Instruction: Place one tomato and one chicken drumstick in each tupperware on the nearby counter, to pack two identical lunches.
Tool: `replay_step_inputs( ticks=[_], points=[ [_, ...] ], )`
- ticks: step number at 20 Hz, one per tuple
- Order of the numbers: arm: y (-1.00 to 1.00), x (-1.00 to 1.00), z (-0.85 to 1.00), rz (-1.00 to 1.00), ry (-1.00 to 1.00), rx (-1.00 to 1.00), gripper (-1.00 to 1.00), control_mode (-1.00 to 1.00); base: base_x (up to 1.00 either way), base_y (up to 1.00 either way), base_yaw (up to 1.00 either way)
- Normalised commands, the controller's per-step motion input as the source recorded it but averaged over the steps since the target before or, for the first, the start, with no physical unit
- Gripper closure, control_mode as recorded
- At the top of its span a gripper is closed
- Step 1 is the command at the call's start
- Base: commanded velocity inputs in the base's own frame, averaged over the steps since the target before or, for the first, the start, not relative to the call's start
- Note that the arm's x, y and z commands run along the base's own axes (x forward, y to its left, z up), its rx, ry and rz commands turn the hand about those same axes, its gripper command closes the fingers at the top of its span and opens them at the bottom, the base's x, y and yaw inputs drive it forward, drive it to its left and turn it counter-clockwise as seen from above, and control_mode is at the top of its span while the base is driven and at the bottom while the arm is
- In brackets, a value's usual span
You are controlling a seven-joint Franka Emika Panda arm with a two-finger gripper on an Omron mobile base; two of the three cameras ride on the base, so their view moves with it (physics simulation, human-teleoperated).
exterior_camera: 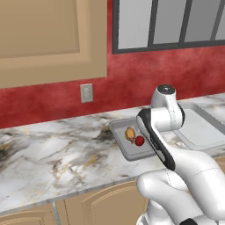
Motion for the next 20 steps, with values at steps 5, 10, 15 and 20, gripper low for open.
replay_step_inputs(
  ticks=[5,10,15,20],
  points=[
    [-0.01,-0.67,1.00,0.00,-0.02,0.00,-1.00,-1.00,0.00,0.00,0.00],
    [-0.04,-0.76,0.91,0.00,-0.03,0.00,-1.00,-1.00,0.00,0.00,0.00],
    [0.00,-0.99,0.39,0.00,-0.11,0.00,-1.00,-1.00,0.00,0.00,0.00],
    [-0.18,-1.00,0.00,-0.01,-0.02,0.00,-1.00,-1.00,0.00,0.00,0.00]
  ],
)
